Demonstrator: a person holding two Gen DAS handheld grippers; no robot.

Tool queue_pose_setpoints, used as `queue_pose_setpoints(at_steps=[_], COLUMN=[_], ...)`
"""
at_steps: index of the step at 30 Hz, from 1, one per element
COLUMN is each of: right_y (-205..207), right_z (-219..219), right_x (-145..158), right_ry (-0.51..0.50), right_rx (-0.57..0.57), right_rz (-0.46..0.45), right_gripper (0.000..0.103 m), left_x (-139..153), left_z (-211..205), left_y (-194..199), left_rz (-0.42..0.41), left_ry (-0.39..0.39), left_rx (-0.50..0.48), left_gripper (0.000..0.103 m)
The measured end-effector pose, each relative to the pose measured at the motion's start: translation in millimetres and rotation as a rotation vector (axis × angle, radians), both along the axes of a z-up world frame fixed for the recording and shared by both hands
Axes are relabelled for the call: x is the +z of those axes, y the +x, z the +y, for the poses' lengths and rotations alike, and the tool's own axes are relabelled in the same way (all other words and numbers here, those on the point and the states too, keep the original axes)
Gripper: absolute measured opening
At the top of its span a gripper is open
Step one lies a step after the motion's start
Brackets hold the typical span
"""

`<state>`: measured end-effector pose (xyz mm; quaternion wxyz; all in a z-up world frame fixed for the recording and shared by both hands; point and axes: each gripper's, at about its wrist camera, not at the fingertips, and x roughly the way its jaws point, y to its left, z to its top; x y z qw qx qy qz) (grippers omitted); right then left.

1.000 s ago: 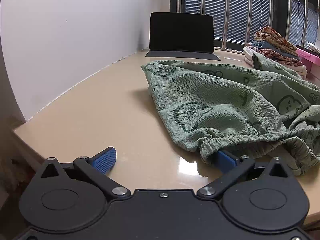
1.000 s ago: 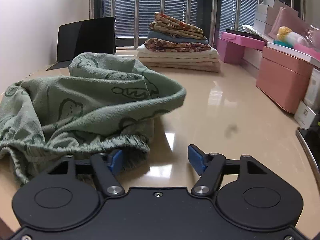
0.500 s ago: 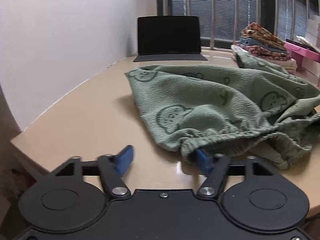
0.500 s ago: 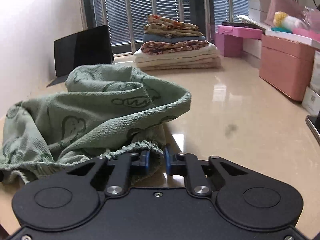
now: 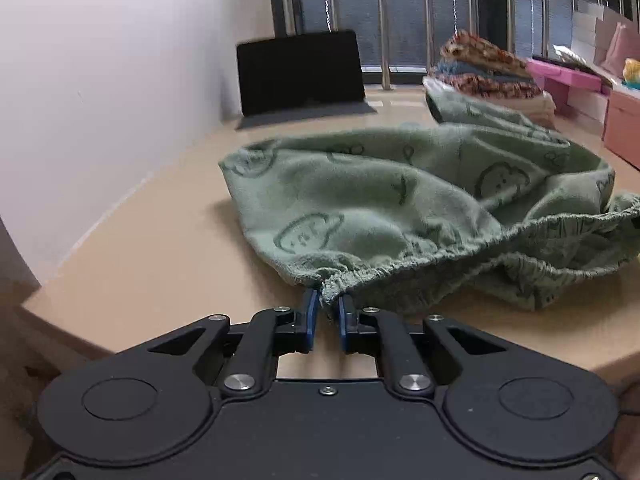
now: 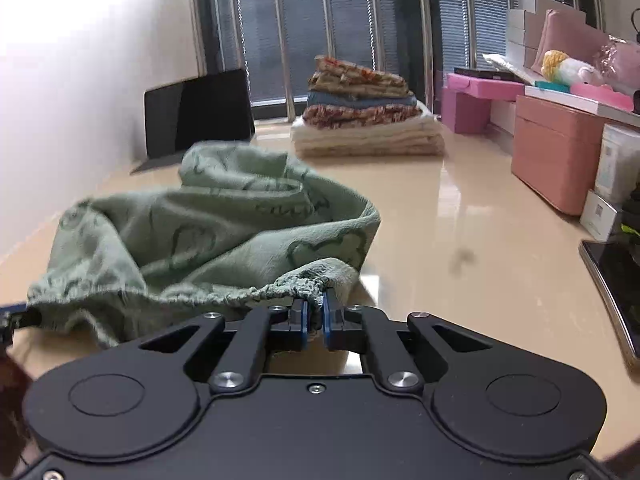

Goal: Fold clothes
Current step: 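Grasp the waistband with the right gripper while the left gripper lifts it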

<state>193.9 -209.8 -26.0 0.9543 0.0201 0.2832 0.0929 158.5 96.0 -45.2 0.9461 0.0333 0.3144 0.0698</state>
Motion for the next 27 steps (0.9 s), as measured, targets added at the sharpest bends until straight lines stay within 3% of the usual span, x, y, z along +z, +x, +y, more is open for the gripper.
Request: queue_pose_setpoints(at_steps=[6, 10, 15, 17, 18, 19, 24, 27], right_y=[-10, -8, -7, -8, -8, -8, -18, -30], right_z=[5, 4, 8, 10, 9, 9, 4, 4], right_x=[-14, -17, -23, -23, -24, -23, 0, 30], right_ry=[-0.036, -0.017, -0.022, -0.034, -0.037, -0.036, -0.058, -0.073], right_rx=[-0.002, -0.011, -0.007, -0.003, -0.002, -0.001, 0.04, 0.064], right_rz=[0.024, 0.033, 0.045, 0.039, 0.037, 0.037, 0.002, -0.078], right_gripper=[0.011, 0.014, 0.021, 0.021, 0.017, 0.01, 0.006, 0.006], left_x=[1, 0, -1, -2, -1, 1, 25, 50], left_z=[-8, -10, -9, -8, -6, -3, 1, 4], left_y=[6, 10, 11, 10, 9, 8, -10, -24], left_rz=[0.01, 0.008, -0.002, -0.011, -0.015, -0.016, -0.093, -0.161], left_ry=[0.053, 0.074, 0.073, 0.071, 0.054, 0.033, 0.046, 0.042], left_rx=[0.013, 0.031, 0.028, 0.026, 0.028, 0.027, 0.019, 0.01], left_gripper=[0.014, 0.027, 0.027, 0.025, 0.01, 0.007, 0.006, 0.006])
